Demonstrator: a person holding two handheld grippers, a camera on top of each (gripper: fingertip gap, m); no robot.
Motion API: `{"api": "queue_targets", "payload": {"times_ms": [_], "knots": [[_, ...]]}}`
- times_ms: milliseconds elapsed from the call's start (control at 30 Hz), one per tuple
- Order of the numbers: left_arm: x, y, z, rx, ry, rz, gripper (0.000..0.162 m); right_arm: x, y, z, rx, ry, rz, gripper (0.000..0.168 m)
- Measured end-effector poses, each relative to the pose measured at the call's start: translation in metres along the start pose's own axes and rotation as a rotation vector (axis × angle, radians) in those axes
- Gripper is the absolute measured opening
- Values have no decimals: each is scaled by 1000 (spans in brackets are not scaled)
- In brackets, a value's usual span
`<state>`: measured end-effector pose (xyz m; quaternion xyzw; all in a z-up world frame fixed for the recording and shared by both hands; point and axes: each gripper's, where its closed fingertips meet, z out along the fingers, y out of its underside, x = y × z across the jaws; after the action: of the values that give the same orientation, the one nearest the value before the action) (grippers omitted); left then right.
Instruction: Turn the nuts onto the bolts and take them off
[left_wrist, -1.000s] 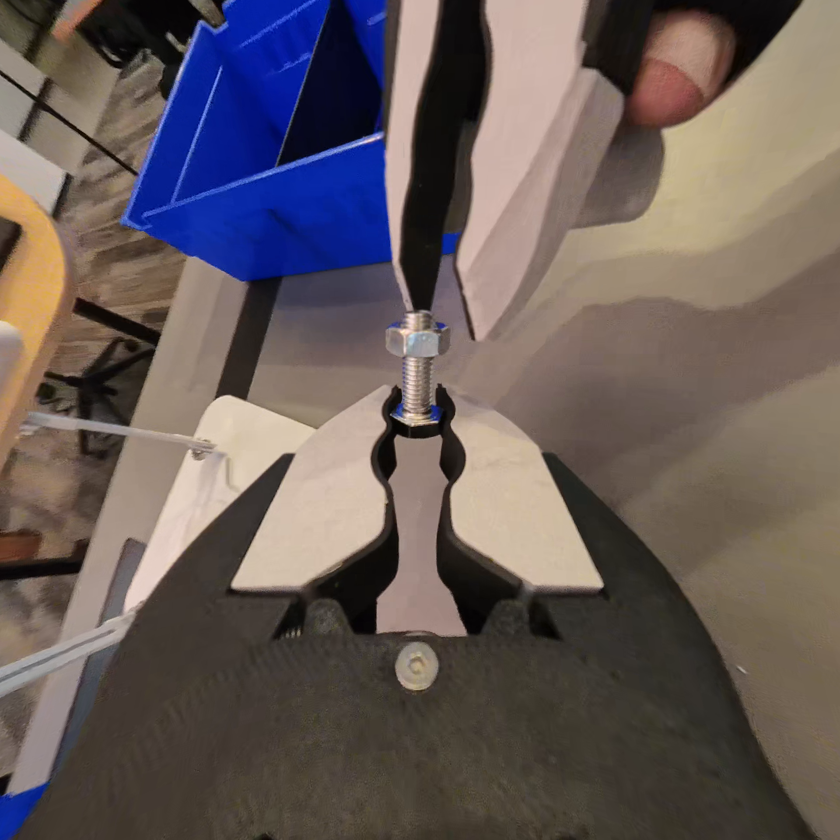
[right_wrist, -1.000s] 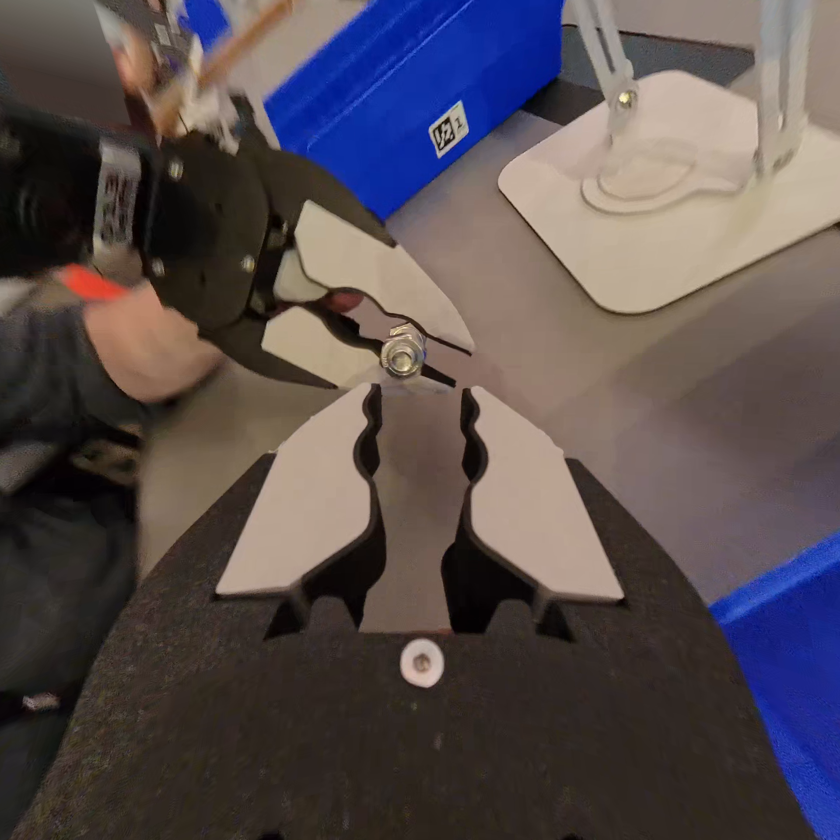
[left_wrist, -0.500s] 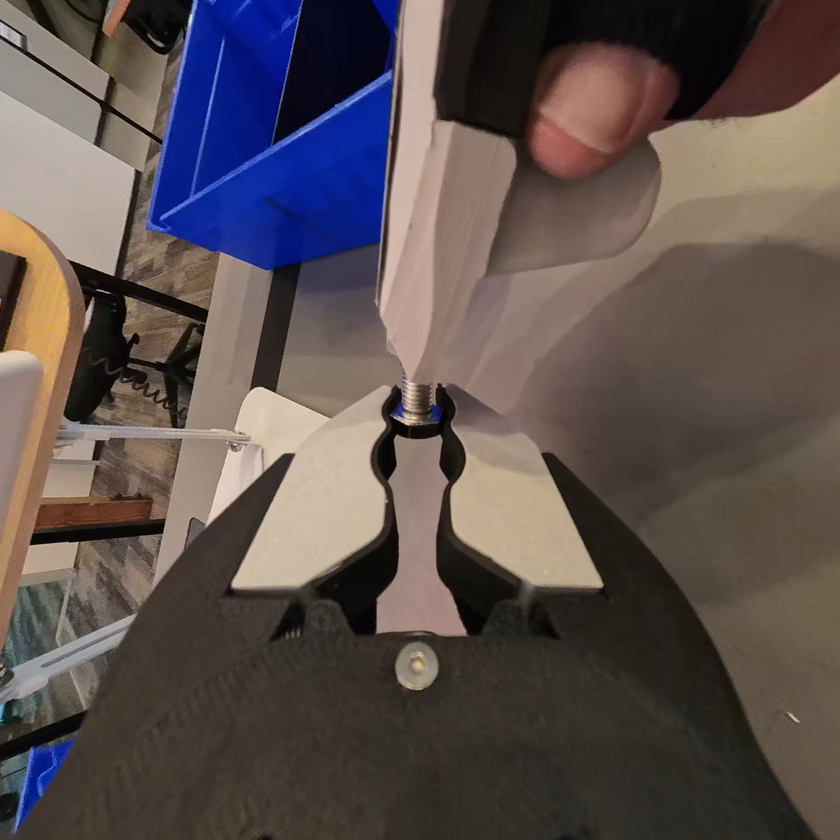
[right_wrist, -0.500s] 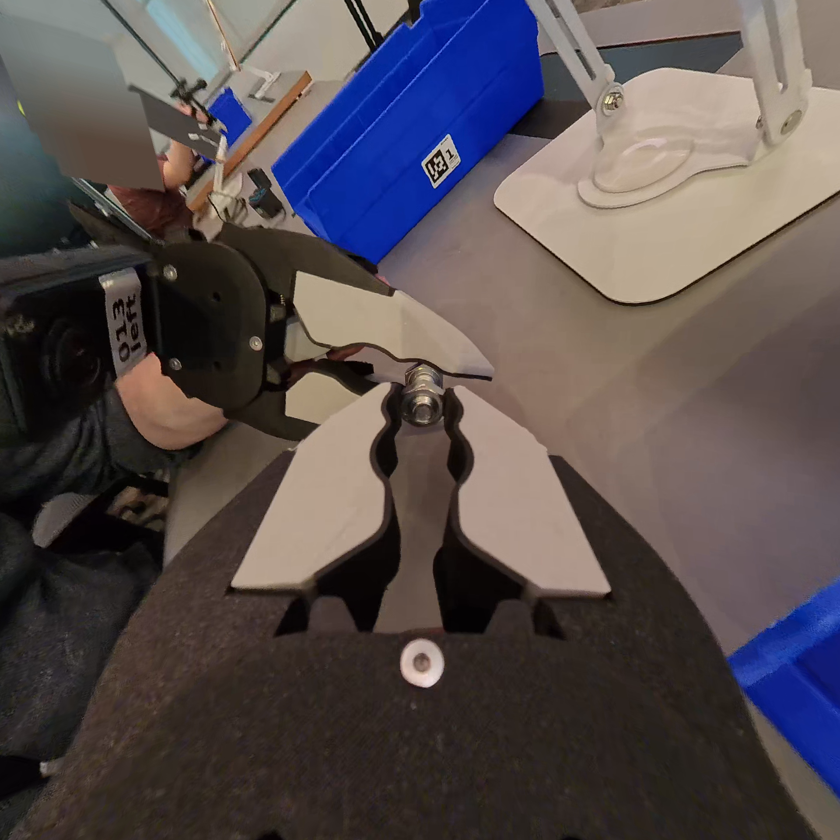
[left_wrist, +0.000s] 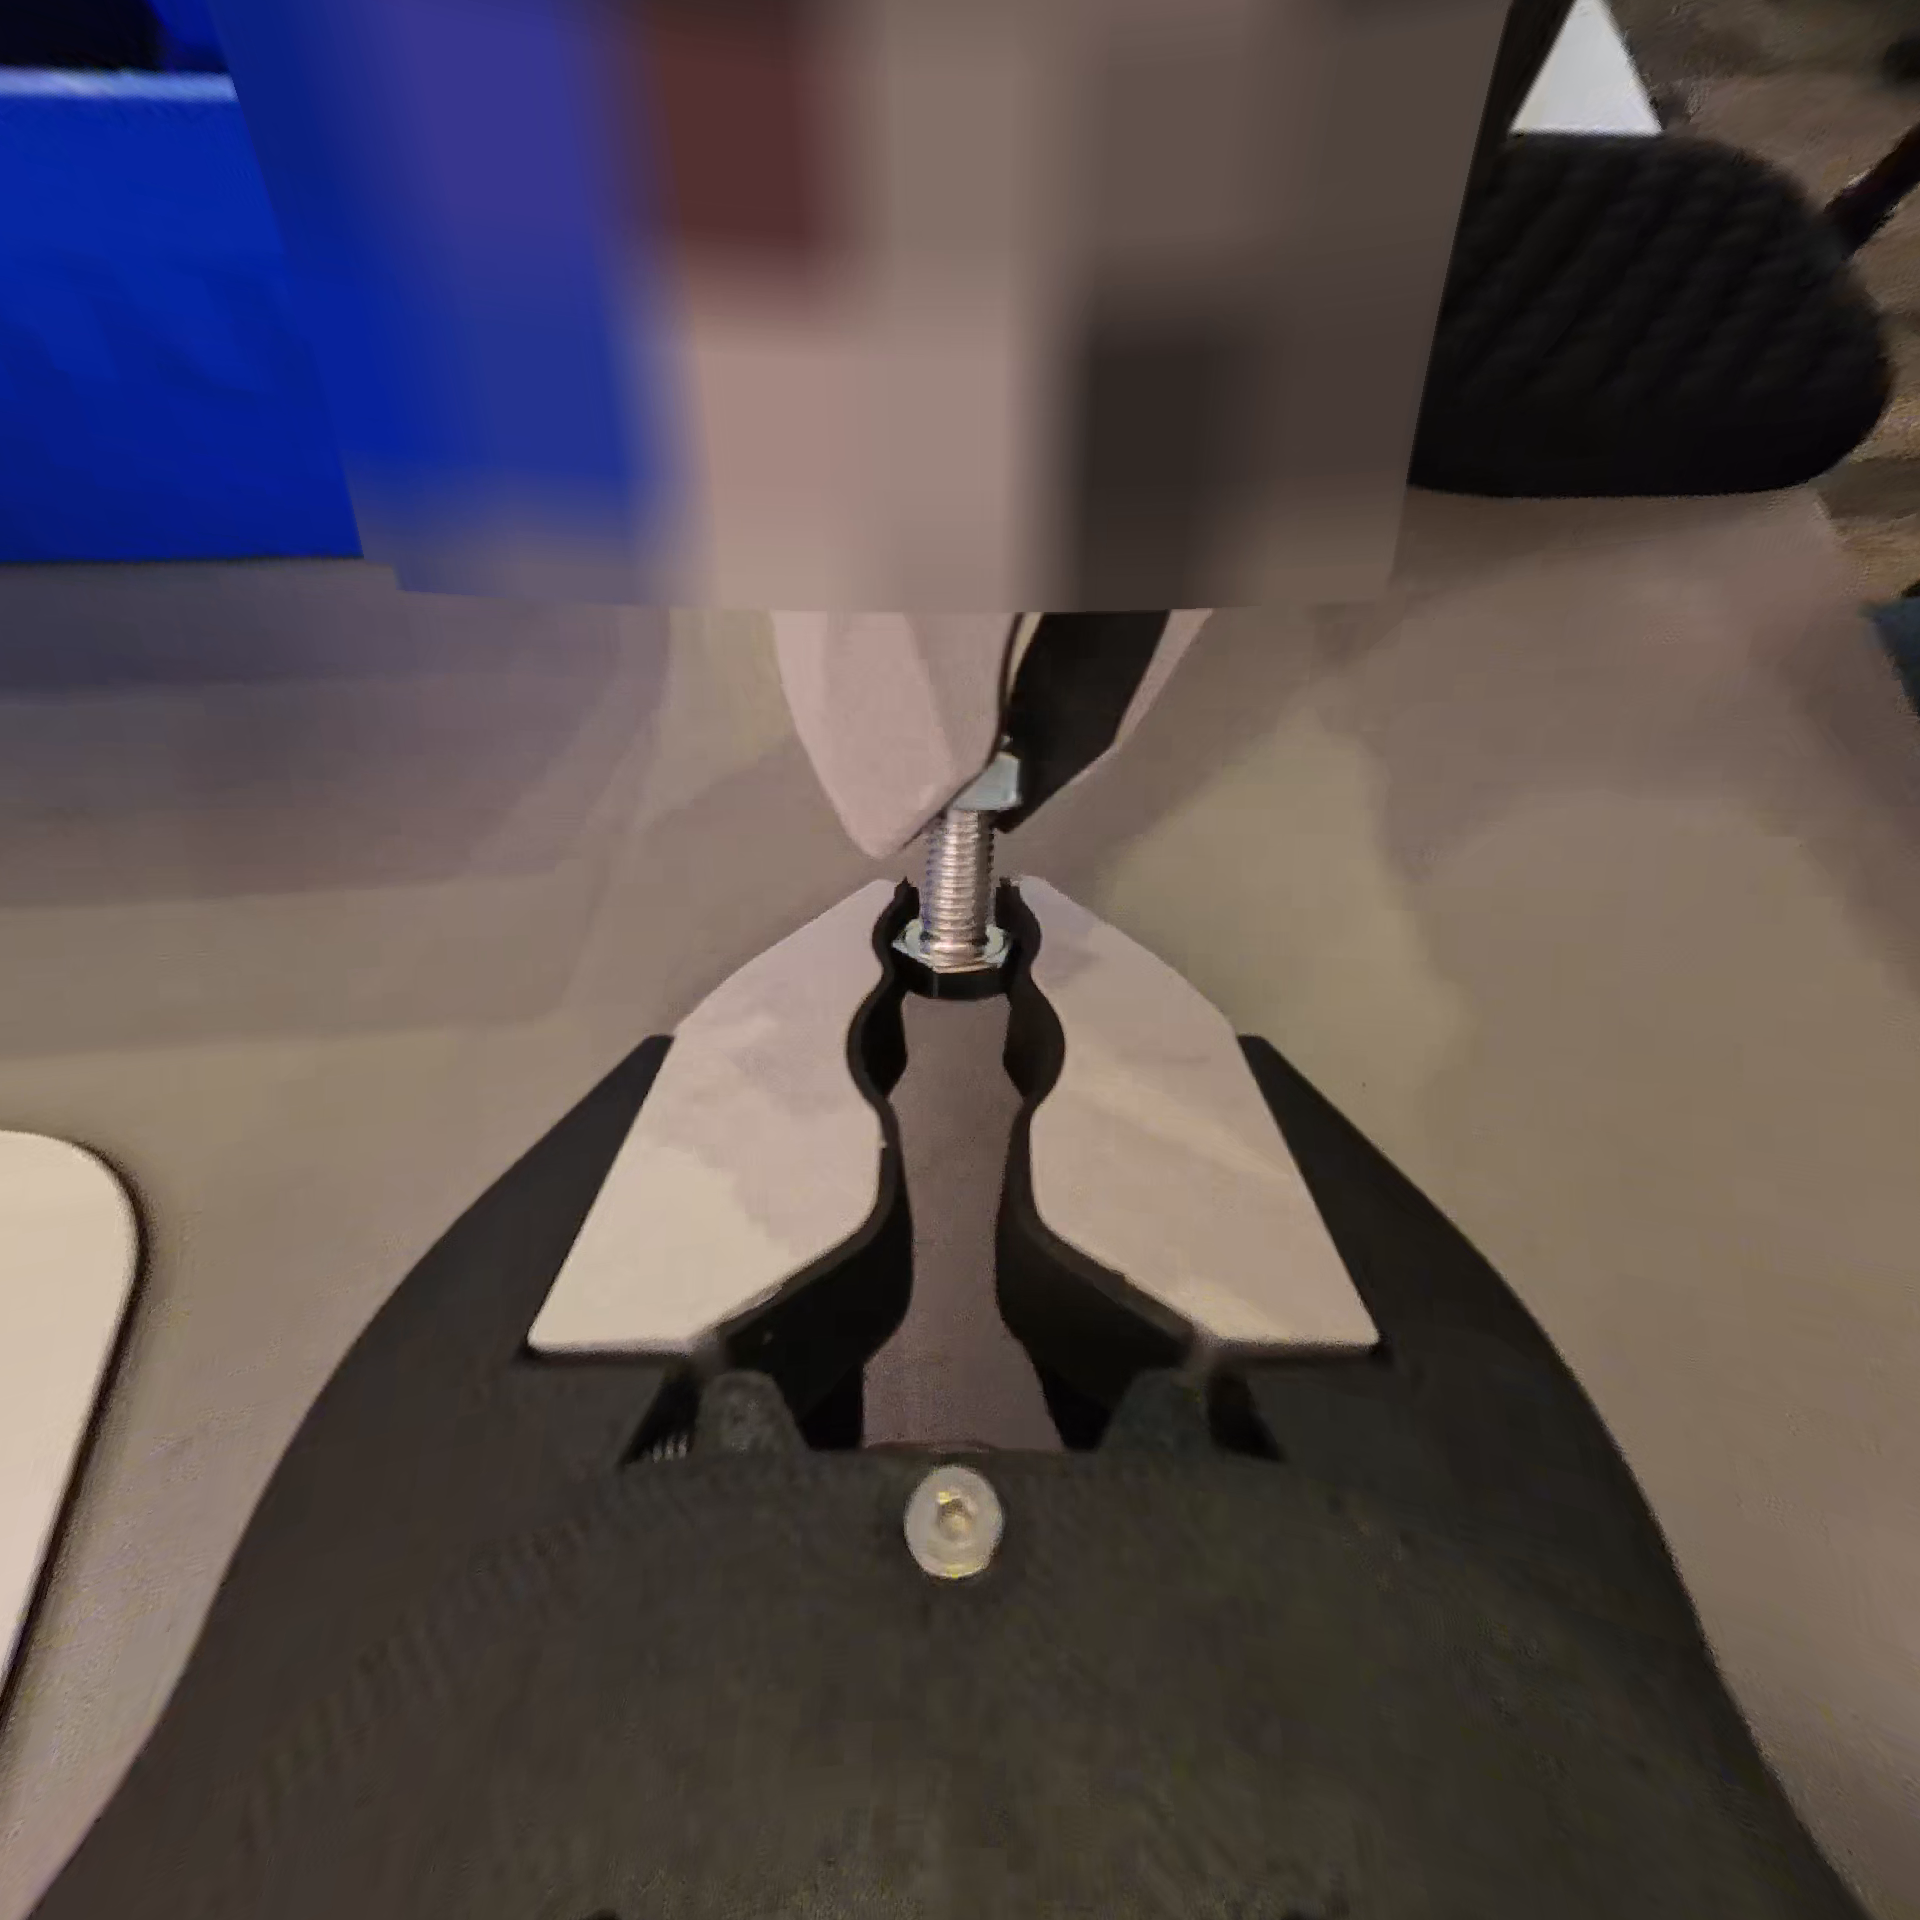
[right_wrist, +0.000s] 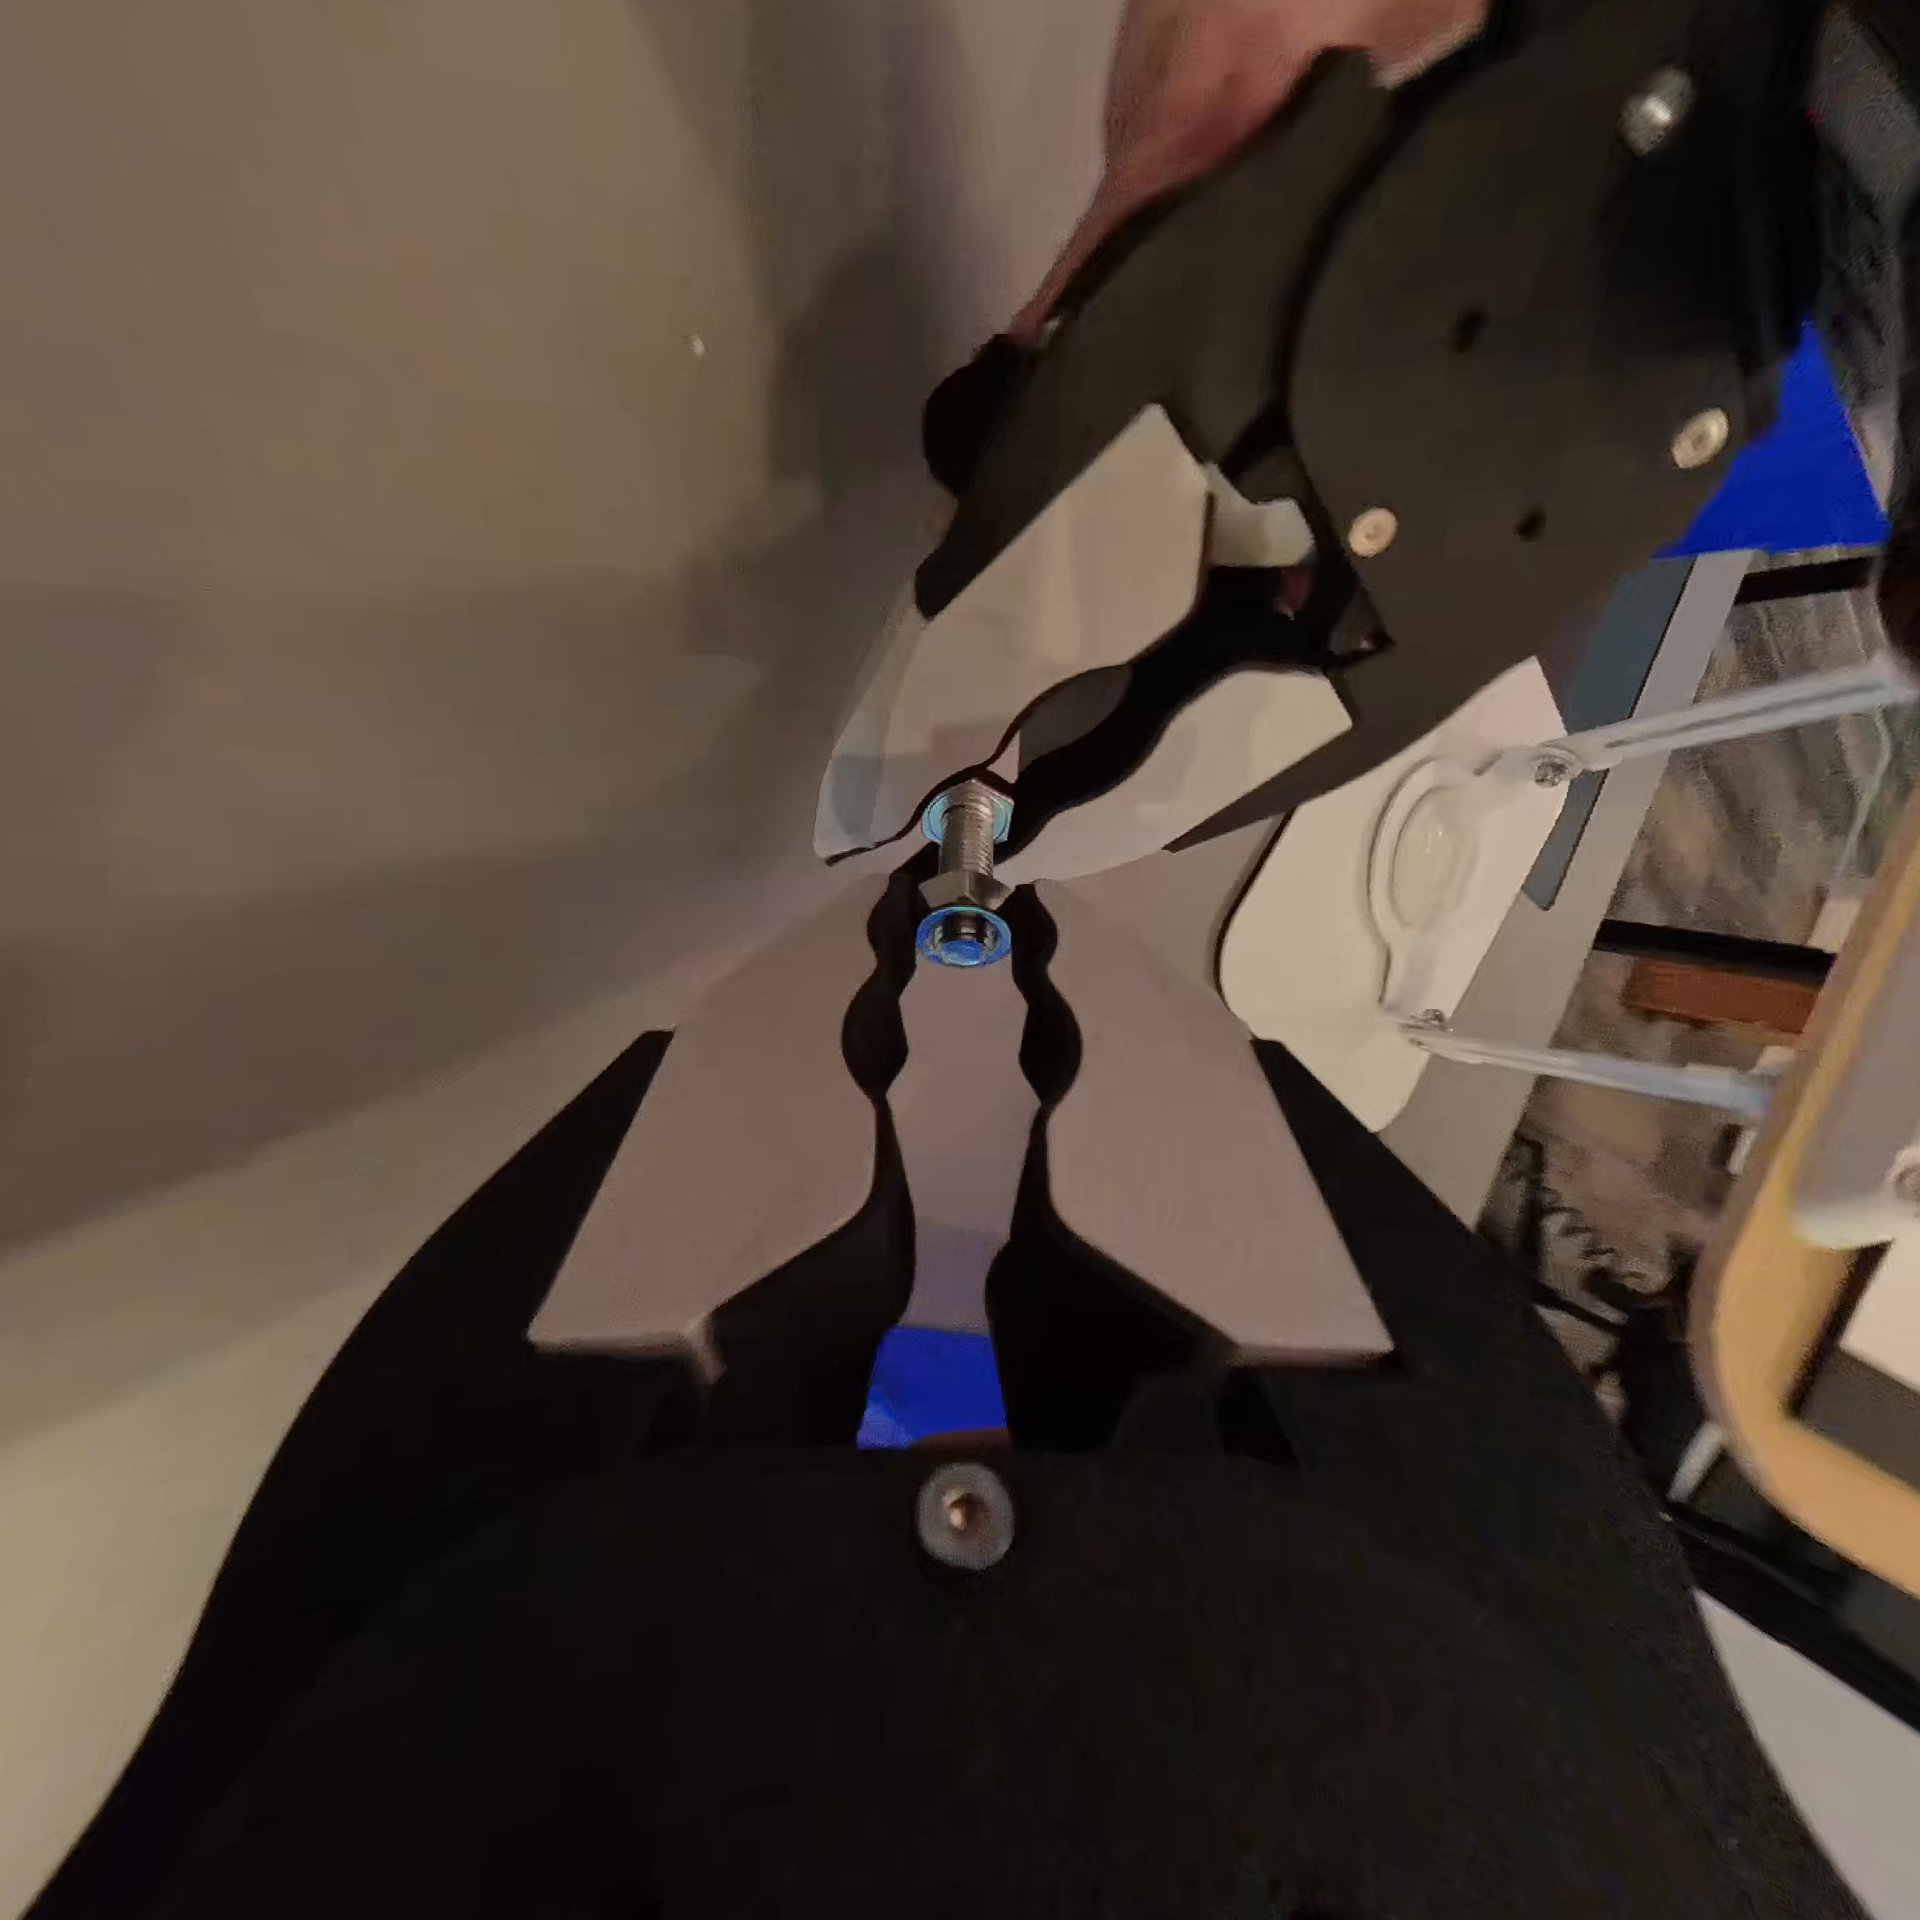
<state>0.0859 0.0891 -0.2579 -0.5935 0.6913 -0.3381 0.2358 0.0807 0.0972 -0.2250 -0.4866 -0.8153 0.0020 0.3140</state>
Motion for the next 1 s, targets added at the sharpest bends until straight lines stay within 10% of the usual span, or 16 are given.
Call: {"api": "queue_targets", "payload": {"times_ms": [167,533,1000], "knots": [[-7,0,-2,13,-39,-2,15,9,-2,-1,-2,43,82,43],[-47,-8,-12,-54,-434,128,15,22,24,-12,443,-19,1281,35],[-40,-8,-3,-99,-437,169,15,11,10,-1,442,-54,1174,18]]}}
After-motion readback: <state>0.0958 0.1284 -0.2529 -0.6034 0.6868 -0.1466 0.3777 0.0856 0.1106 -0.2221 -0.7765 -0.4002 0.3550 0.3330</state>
